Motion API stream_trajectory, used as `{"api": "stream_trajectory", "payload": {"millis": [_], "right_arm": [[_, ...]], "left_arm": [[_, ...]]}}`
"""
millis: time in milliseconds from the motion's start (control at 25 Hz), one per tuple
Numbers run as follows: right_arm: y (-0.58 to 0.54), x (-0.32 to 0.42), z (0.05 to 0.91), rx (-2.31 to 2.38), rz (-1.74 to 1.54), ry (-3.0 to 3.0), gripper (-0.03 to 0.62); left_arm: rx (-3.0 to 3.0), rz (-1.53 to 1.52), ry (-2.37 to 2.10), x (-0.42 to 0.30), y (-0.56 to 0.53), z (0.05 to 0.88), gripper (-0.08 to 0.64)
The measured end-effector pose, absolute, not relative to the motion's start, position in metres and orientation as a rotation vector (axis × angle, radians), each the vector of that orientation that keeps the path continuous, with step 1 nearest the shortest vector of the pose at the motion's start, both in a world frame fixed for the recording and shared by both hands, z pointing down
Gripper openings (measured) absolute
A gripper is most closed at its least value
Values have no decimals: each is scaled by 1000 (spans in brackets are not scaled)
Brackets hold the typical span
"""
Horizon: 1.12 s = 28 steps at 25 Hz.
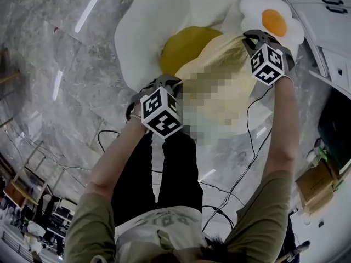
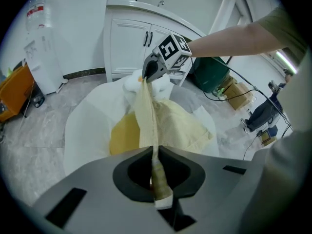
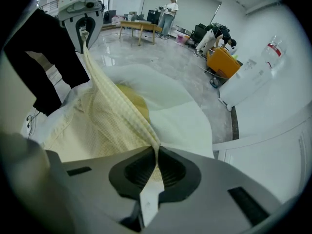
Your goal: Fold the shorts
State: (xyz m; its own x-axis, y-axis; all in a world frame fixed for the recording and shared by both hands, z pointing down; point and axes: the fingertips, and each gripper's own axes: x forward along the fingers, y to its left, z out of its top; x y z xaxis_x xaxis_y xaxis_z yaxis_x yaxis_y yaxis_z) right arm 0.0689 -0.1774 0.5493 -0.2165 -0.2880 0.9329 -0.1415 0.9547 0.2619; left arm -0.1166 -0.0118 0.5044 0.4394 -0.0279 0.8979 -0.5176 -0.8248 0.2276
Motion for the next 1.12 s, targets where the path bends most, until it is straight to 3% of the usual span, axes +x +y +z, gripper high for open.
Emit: {"api": "stream_trajectory", "payload": {"millis": [680, 1120], "right_arm": [[-53, 195, 569, 190, -121, -1621, 32], [-25, 236, 643, 261, -17, -1546, 32]], "left_arm": [[2149, 1214, -115, 54, 155, 505, 34], [2171, 1194, -37, 111, 201, 593, 48]]}}
